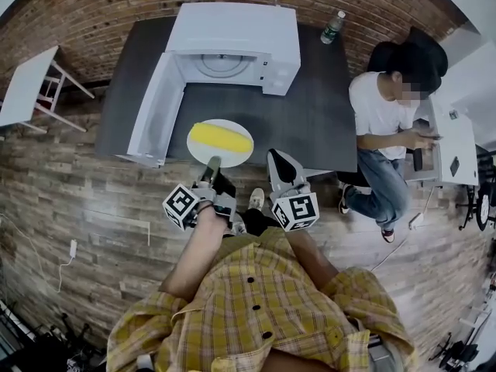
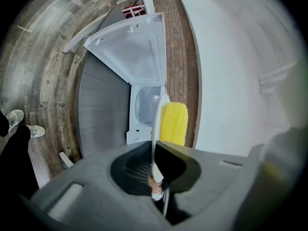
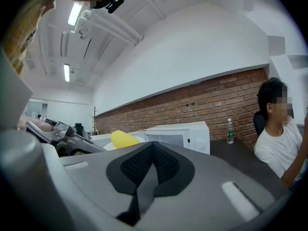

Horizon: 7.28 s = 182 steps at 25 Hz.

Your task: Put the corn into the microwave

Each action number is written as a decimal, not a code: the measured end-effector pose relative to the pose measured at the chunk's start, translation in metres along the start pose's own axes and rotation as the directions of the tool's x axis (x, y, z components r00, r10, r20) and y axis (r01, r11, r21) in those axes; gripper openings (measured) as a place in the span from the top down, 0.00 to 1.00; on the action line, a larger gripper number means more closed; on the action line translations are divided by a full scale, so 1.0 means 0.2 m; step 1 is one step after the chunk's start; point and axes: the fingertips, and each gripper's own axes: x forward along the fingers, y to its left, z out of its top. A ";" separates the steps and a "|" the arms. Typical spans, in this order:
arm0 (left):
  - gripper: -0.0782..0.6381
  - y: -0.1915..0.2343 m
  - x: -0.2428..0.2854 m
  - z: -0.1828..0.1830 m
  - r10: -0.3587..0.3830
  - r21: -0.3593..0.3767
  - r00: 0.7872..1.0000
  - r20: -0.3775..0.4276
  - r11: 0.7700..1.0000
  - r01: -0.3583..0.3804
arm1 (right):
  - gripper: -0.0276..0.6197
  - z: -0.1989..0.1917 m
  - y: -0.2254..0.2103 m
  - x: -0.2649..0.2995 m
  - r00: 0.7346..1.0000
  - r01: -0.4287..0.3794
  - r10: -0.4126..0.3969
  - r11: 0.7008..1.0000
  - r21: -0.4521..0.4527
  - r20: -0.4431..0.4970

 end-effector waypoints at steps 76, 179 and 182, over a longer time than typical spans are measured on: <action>0.87 0.49 1.51 0.75 0.173 0.016 0.981 0.091 0.984 -0.175 | 0.96 -0.06 -0.58 0.90 0.992 0.114 -0.114 0.993 -0.006 -0.056; 0.90 -0.41 1.04 -0.02 0.005 0.890 0.946 -0.325 0.339 0.304 | 0.96 0.09 -0.50 0.70 1.000 0.005 -0.005 0.999 0.045 -0.007; 0.90 -0.45 1.00 -0.05 -0.013 0.926 0.949 -0.315 0.213 0.310 | 0.96 0.10 -0.50 0.70 1.000 0.000 0.000 0.999 0.043 -0.005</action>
